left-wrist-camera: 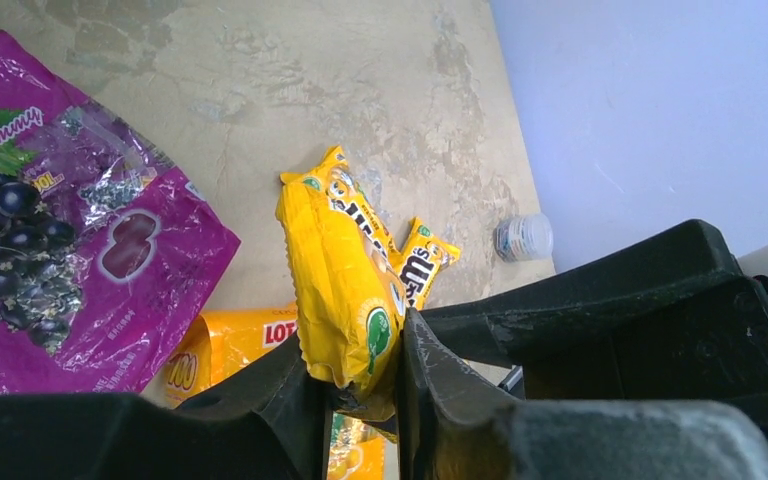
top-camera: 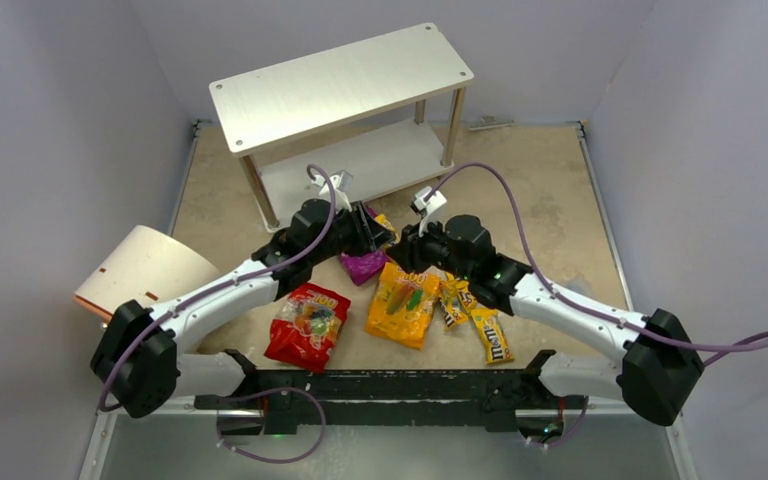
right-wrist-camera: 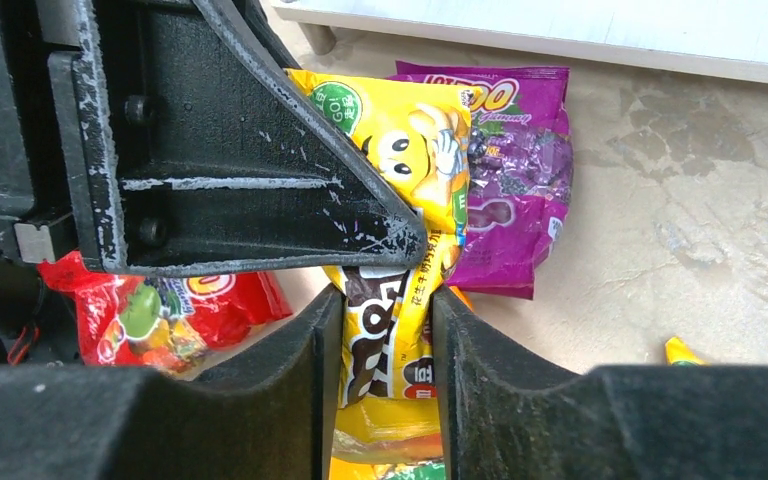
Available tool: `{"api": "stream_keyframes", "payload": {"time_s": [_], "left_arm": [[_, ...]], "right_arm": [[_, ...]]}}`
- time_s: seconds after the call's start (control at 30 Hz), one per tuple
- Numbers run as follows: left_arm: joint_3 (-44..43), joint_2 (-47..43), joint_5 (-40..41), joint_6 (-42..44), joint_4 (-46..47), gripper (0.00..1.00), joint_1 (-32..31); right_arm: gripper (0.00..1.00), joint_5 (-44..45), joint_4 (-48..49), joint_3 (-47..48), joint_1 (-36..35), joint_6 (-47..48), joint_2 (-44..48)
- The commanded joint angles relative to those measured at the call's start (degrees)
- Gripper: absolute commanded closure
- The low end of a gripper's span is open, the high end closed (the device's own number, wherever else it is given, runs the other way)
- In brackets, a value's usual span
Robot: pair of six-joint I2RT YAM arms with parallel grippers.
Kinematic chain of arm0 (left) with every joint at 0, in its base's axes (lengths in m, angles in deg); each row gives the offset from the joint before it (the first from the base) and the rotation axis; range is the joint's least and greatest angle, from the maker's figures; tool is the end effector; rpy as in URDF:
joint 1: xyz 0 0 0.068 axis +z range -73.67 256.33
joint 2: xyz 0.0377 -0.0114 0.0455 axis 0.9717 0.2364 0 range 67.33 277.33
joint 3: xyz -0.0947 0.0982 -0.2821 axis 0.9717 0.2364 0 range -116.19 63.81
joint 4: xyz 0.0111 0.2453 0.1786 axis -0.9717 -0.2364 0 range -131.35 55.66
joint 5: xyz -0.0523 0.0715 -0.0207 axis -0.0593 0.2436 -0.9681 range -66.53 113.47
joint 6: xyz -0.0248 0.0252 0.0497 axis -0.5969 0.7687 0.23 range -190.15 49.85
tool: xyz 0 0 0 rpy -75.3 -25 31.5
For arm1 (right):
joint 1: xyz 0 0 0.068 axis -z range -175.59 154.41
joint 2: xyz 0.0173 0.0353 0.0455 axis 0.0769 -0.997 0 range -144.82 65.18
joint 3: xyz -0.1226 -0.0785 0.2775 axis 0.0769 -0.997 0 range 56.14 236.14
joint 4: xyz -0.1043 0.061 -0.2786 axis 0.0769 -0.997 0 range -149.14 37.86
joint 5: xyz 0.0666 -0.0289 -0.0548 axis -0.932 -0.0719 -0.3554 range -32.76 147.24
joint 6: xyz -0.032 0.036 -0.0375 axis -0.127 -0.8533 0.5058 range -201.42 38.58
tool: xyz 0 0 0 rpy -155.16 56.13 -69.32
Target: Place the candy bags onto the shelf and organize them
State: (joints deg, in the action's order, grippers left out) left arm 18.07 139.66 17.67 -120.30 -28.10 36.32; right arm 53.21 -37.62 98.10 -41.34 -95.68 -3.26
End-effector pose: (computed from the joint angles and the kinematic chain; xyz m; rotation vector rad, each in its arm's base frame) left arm 0.2460 -0.2124 0.2874 -0.1119 2.0985 -1.1096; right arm 0.2145 0.2247 0.2976 -0.5537 1.7688 0.8072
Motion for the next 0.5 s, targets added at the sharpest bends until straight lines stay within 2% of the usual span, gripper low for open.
{"api": "stream_keyframes", "payload": {"time_s": [0.0,0.13,0.23,0.33,0.4,0.47], "left_arm": [[0.34,-1.14,-0.69,1.06,2.20,0.81,0.37],[0.45,-2.82,0.10,3.88,2.49,0.83,0.35],[1.45,-5.01,1.24,7.74,4.37,0.85,0.41],[3.29,-7.79,0.17,12.64,8.40,0.85,0.39],[4.34,-9.57,-7.56,17.38,11.98,0.85,0.41],[5.23,-11.52,-14.77,21.95,14.45,0.90,0.44]], "right_arm": [[0.55,2.40,3.11,0.15,-0.41,-0.86,2.49],[0.26,2.70,1.02,0.19,-0.41,-2.19,3.52],[0.16,2.36,0.44,-1.42,-0.39,-5.96,6.40],[0.14,3.94,3.95,-4.88,-0.34,-9.69,10.57],[0.18,3.21,6.41,-7.83,-0.30,-9.90,13.78],[0.23,0.97,8.05,-10.24,-0.37,-9.52,17.05]]}}
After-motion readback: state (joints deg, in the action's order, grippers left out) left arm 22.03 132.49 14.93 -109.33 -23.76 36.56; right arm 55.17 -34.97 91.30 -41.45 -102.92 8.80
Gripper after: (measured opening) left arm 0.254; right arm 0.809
